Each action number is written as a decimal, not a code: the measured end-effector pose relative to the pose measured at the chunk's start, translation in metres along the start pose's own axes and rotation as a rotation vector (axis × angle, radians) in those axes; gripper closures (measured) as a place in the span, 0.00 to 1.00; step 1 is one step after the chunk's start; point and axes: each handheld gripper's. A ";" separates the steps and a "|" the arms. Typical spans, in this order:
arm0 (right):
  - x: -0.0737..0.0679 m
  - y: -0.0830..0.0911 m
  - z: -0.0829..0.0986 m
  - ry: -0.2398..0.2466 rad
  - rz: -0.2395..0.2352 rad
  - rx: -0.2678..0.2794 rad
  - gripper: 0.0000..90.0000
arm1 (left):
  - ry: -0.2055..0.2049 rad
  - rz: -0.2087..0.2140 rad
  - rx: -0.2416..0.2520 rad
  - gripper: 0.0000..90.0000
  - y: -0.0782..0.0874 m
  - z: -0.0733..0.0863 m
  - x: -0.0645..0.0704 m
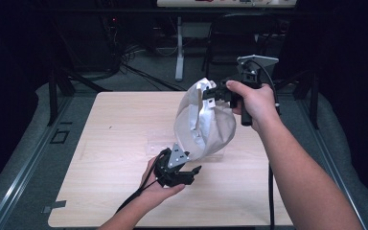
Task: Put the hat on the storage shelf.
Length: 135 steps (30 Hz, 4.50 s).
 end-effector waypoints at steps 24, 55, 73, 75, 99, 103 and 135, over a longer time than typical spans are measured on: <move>-0.016 -0.013 0.000 0.015 -0.003 0.008 0.90 | 0.009 -0.123 -0.022 0.83 0.002 -0.002 -0.029; -0.011 -0.027 -0.002 0.032 0.021 0.015 0.91 | 0.093 0.031 -0.009 0.91 -0.011 -0.011 -0.071; 0.003 -0.046 -0.001 0.020 0.044 -0.012 0.91 | 0.131 0.065 -0.019 0.91 -0.024 0.005 -0.079; 0.003 -0.048 -0.001 0.017 0.047 -0.013 0.91 | 0.143 0.074 -0.027 0.91 -0.024 0.005 -0.082; 0.008 -0.062 0.001 0.023 0.055 -0.028 0.91 | 0.044 -0.037 -0.033 0.80 -0.011 0.007 -0.060; 0.006 -0.062 0.001 0.025 0.056 -0.028 0.91 | 0.030 -0.068 -0.052 0.92 -0.010 0.004 -0.059; -0.003 -0.067 0.004 0.072 0.044 -0.024 0.75 | 0.196 -0.047 -0.011 0.95 -0.015 0.040 -0.075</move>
Point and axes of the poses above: each handheld gripper's, and its own axes: y roughly backward along the jaws, z roughly out of its underside, x roughly to its right, and after that the axes turned 2 degrees about y, right-handed
